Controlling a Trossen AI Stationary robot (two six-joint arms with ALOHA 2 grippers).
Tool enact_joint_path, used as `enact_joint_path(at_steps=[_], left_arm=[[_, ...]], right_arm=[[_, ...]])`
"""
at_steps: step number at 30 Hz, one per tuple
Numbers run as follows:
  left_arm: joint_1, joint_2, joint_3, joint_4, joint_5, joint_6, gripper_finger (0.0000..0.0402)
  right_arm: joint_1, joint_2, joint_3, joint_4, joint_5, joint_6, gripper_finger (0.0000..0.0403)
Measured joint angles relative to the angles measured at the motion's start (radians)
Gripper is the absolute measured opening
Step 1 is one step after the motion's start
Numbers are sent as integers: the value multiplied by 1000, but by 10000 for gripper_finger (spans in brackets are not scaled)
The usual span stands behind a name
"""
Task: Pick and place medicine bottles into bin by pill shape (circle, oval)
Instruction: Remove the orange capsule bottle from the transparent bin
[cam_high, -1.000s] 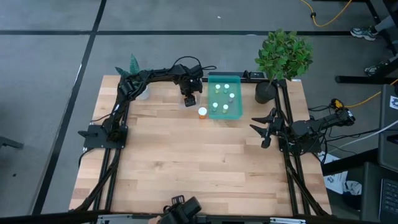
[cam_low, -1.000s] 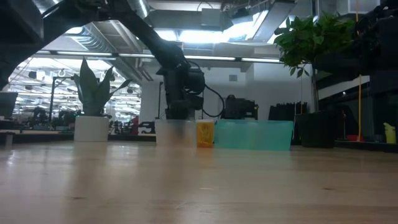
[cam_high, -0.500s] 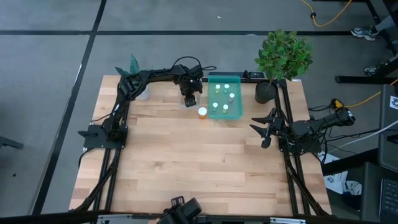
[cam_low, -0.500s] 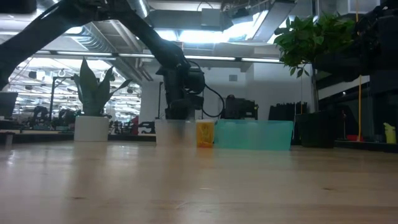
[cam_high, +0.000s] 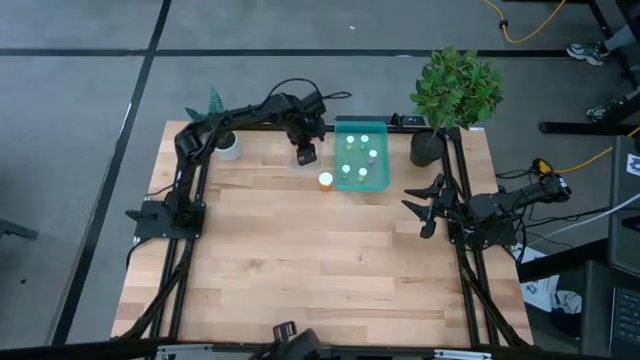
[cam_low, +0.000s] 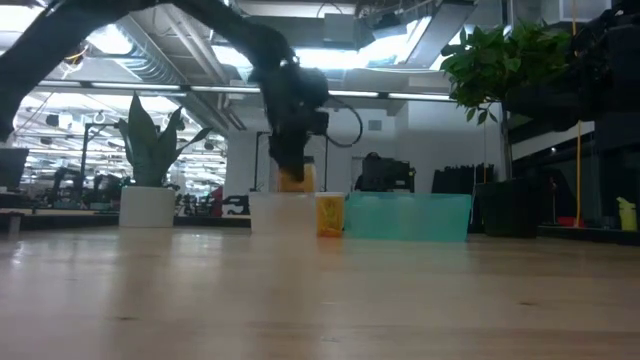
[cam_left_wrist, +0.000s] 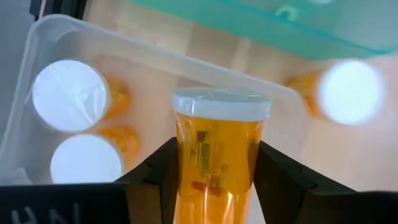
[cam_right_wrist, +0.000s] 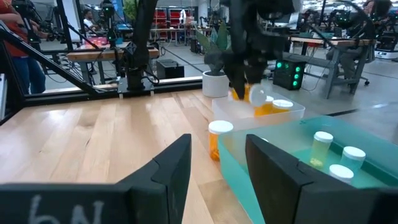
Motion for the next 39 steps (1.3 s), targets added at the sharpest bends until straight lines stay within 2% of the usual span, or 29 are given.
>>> enact_joint_path(at_steps=[7,10,13,16,20,25,29,34,39], left_arm=[[-75,-157,-2,-61,21,-18,153],[-124,-234,-26,-48,98,-21,153],[-180,-314,-81,20,220,10,153],[-232,-401,-194,218,360,24,152],[-297,-505,-430,592,404,-11,152],[-391,-546,-778,1123,330,-128,152],[-465,-526,-1011,1535,180,-200,152],[-521,-521,-1190,1833,-72,-316,152],[-591,-516,-1226,1886,-302,-336,152]], right_arm=[[0,0,0,0,0,0,154],[0,0,0,0,-1,6,154],[0,0,0,0,-1,26,154],[0,0,0,0,-14,26,154],[0,0,0,1,-27,26,154],[0,0,0,1,-26,26,154],[0,0,0,0,-26,24,154],[0,0,0,2,-25,13,154],[1,0,0,1,-24,-6,154]])
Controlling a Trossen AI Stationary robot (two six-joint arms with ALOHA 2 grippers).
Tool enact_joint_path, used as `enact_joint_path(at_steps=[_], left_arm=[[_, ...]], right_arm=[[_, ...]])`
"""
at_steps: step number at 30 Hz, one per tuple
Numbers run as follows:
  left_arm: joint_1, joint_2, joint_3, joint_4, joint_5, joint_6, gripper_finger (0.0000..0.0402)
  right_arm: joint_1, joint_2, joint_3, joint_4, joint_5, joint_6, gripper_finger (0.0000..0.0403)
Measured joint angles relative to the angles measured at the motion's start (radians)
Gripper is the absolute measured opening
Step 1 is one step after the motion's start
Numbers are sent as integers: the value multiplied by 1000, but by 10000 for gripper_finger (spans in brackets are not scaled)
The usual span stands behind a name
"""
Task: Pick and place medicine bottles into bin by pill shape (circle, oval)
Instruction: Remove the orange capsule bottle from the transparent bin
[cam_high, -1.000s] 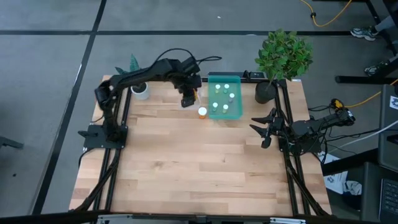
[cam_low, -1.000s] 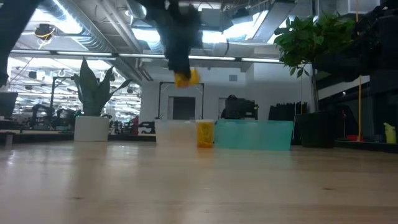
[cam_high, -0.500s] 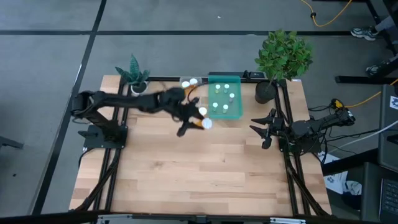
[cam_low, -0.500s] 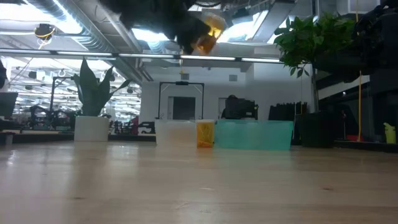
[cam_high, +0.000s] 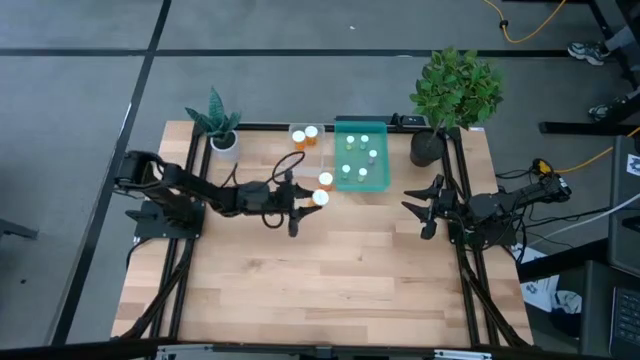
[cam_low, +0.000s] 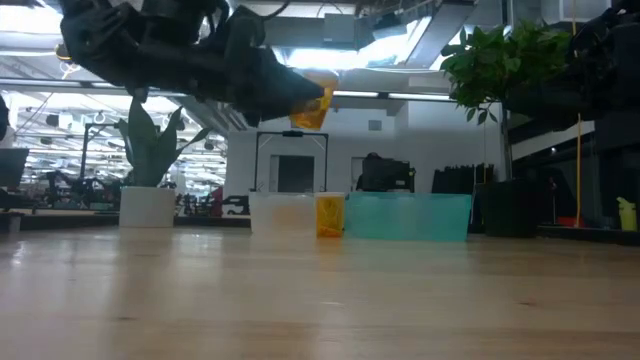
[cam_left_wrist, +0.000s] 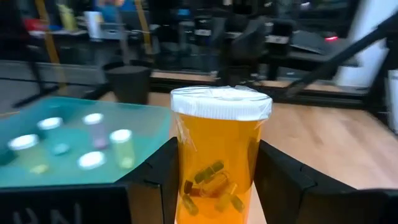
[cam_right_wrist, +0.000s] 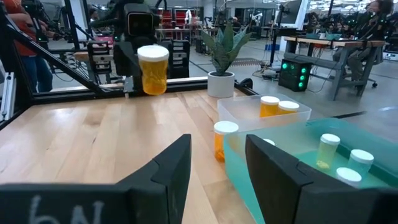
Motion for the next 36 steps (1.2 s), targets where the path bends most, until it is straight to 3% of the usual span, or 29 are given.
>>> enact_joint_path(at_steps=[4,13,24,36], left_arm=[[-31,38,1,13,-86,13,152],[-42,291,21,325,-91,-4,152],[-69,533,200,335,-147,4,153],[-66,623,249,328,-149,-2,153]], right_arm=[[0,0,0,0,0,-5,154],[0,0,0,0,1,-25,154],[0,0,0,0,0,-25,154],[0,0,0,0,0,-22,154]])
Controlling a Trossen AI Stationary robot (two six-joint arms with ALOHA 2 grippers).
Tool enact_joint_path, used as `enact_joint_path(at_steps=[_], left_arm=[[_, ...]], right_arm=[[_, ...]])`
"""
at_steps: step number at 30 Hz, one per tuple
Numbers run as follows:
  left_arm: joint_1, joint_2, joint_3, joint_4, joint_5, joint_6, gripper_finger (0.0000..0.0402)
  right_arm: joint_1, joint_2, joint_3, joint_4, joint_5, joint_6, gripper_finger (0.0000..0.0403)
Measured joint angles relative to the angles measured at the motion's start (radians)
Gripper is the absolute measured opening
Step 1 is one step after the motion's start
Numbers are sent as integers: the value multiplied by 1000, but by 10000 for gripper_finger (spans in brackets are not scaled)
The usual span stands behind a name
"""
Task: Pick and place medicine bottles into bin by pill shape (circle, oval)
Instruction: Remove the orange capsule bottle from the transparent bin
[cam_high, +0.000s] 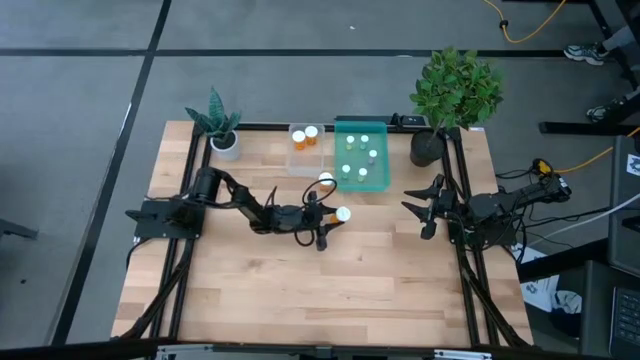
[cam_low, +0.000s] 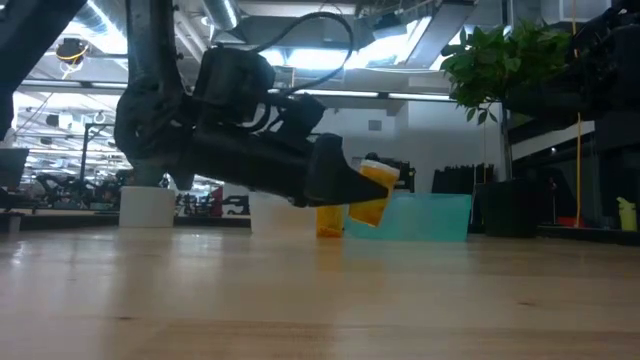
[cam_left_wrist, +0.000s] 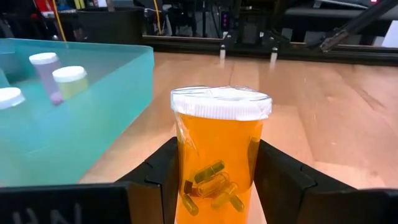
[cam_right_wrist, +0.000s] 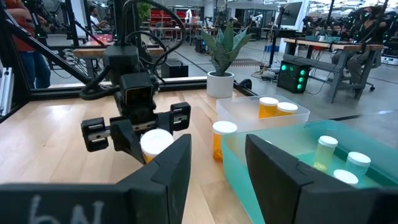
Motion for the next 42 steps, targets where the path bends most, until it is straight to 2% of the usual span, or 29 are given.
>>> enact_joint_path(at_steps=[11,15,24,28,31,37,42], left_arm=[[7,0,0,-17,0,-11,153],[6,0,0,-7,14,-11,153],[6,0,0,-7,16,-20,153],[6,0,4,-3,47,-21,153],[6,-1,13,-2,49,-10,153],[6,-1,13,-3,51,0,153],[6,-1,13,-3,72,0,153]], right_arm=[[0,4,0,0,-4,40,154],[0,65,0,0,-49,55,154],[-10,363,0,11,-60,244,154],[-45,505,9,86,-116,292,154],[-74,619,78,91,-156,302,154],[-135,863,221,39,-163,325,154],[-209,1064,262,24,-271,391,154]])
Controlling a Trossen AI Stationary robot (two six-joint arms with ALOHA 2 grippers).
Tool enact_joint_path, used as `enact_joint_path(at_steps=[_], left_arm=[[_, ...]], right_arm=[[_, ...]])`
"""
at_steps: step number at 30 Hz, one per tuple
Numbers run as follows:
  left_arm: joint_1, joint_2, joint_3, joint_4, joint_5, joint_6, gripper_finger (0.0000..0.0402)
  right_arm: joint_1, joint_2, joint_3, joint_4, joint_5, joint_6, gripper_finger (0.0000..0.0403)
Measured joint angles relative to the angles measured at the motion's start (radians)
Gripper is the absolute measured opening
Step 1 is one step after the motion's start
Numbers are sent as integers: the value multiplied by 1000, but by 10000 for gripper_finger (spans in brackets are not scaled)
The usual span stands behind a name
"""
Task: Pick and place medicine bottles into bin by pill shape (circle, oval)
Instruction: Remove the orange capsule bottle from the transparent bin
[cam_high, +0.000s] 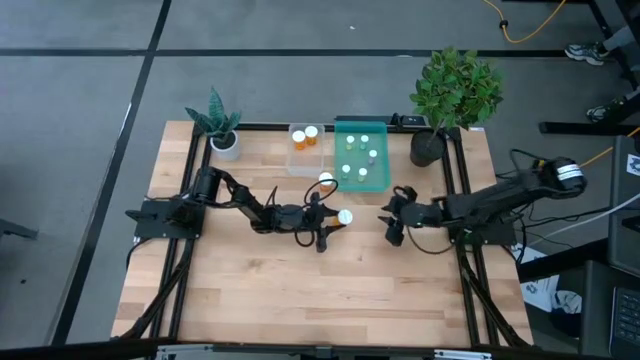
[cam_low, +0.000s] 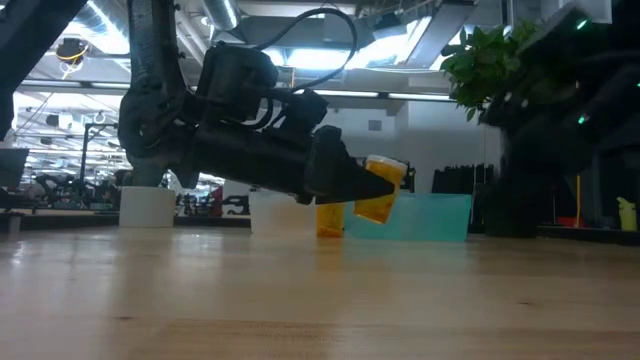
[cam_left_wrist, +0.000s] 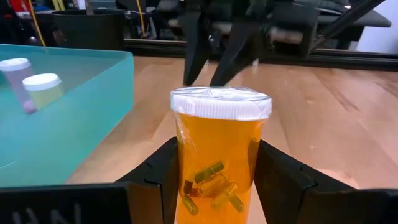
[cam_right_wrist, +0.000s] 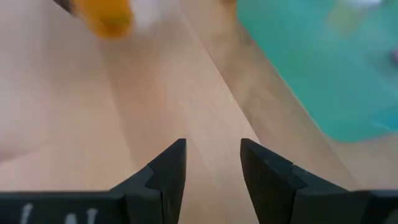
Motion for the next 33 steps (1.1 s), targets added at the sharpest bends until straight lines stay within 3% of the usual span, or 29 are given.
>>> enact_joint_path(at_steps=[14,21,26,33], left_arm=[[-4,-1,0,-9,26,-2,153],[-9,-1,0,-27,19,-3,153],[-10,-1,0,-39,18,-21,153],[-8,-2,0,-63,11,-26,153]], right_arm=[[-38,414,252,92,24,-97,154],[-33,457,354,94,6,-134,154],[-25,457,370,83,-70,-125,154],[-22,458,370,79,-76,-90,154]])
